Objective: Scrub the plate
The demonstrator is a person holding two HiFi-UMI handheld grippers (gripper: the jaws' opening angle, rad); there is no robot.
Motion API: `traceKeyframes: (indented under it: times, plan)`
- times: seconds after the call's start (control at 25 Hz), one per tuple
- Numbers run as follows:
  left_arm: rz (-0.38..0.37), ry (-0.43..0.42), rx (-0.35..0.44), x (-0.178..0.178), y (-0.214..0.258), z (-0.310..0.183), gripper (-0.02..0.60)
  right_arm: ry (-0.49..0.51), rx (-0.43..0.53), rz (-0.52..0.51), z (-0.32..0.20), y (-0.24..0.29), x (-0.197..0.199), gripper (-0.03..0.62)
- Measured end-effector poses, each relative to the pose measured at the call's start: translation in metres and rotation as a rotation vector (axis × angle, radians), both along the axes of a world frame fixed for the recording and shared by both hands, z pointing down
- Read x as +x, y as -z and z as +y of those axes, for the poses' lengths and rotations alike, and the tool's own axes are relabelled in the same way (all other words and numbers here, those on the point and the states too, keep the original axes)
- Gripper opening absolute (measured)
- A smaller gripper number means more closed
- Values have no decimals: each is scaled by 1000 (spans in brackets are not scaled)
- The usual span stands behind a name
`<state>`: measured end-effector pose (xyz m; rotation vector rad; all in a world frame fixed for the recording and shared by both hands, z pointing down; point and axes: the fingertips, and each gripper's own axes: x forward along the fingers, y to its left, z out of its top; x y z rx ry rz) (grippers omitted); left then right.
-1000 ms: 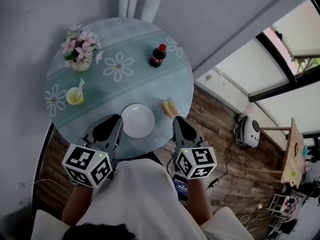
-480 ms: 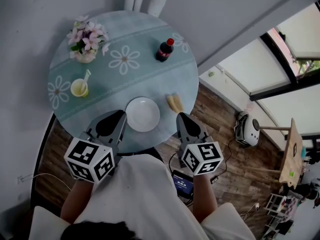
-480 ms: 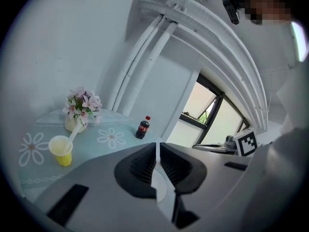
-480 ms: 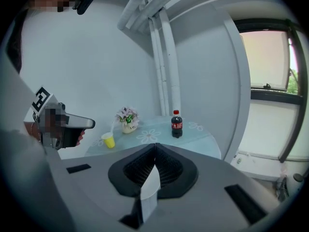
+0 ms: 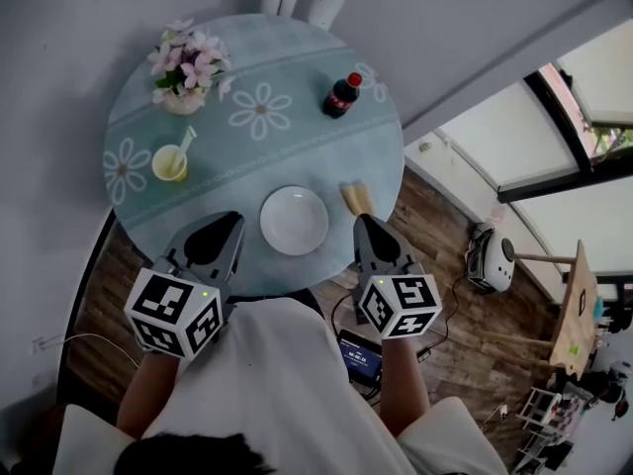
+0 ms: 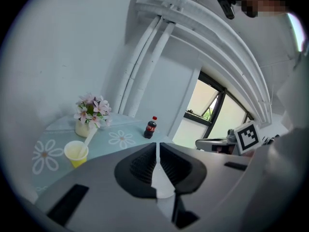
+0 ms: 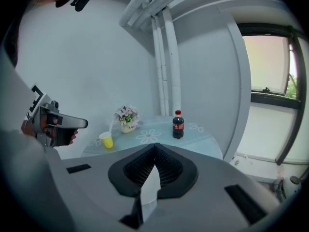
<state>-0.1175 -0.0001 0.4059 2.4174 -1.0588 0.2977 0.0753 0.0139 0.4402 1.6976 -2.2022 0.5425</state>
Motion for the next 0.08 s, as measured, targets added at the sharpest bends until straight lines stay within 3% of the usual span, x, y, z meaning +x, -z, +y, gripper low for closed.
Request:
traceKeyframes:
  times: [0.08]
  plan:
    - [-24, 1, 14, -7, -2, -1, 28, -1, 1, -4, -2, 0, -5, 34]
